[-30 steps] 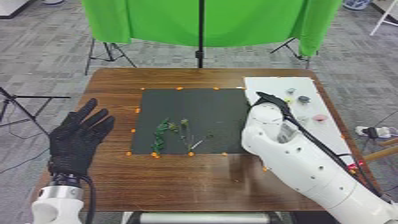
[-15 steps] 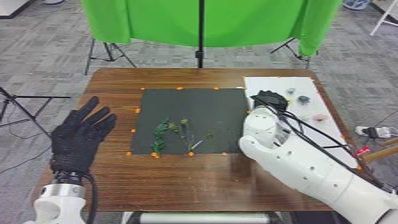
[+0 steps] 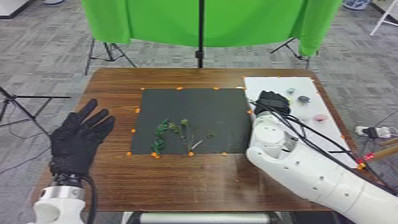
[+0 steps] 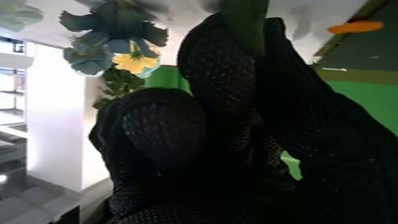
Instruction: Arrange flowers
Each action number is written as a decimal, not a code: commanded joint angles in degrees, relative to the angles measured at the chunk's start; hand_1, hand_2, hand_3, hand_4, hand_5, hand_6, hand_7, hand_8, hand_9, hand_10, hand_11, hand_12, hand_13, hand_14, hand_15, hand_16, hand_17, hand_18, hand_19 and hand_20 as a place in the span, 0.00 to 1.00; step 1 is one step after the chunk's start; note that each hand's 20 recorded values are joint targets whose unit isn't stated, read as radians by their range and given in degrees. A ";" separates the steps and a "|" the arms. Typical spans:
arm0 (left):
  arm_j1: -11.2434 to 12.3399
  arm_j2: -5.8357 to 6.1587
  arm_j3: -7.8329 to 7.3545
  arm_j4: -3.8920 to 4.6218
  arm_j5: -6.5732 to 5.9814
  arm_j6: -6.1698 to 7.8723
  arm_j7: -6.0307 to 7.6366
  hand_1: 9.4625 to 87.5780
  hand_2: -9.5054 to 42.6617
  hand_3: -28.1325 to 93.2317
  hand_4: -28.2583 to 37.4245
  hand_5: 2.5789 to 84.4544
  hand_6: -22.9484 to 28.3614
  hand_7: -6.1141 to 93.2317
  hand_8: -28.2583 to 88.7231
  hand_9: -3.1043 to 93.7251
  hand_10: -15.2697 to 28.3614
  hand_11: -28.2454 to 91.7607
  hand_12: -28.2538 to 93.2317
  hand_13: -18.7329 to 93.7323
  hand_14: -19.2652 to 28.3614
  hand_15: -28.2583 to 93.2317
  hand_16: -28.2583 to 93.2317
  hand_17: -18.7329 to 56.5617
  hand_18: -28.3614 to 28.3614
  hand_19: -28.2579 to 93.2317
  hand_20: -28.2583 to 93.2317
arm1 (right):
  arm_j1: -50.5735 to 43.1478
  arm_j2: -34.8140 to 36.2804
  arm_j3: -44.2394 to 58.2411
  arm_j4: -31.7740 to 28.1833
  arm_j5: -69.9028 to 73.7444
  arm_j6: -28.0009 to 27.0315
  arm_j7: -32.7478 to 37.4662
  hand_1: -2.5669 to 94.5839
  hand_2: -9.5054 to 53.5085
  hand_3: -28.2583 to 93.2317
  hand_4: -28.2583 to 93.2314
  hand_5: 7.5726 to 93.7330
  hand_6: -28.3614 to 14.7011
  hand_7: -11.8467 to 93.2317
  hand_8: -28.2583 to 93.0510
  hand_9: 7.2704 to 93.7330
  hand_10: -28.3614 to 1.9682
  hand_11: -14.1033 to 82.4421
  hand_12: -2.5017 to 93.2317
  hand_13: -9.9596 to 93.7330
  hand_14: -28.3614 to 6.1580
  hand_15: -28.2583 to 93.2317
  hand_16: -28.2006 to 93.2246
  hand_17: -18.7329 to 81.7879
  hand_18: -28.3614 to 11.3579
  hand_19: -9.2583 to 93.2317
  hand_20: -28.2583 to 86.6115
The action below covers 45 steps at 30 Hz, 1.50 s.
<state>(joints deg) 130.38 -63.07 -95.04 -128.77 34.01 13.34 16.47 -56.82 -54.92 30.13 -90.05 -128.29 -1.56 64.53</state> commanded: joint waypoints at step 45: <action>-0.66 2.47 0.35 1.98 -0.70 -1.42 2.60 0.14 0.38 0.88 0.00 0.43 0.64 0.17 0.16 0.38 0.82 0.44 0.32 0.38 0.97 0.64 0.15 0.11 0.93 0.67 0.30 | -11.70 -8.39 1.55 -15.84 -9.19 -15.92 -0.19 0.51 0.00 0.75 0.00 0.97 0.60 0.32 0.30 0.98 0.53 0.64 0.23 0.93 0.55 0.84 0.37 0.69 0.06 1.00 0.79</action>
<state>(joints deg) 128.83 -59.31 -94.32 -126.97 32.59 12.91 20.75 -68.01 -64.76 31.57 -105.27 -134.07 -15.48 63.71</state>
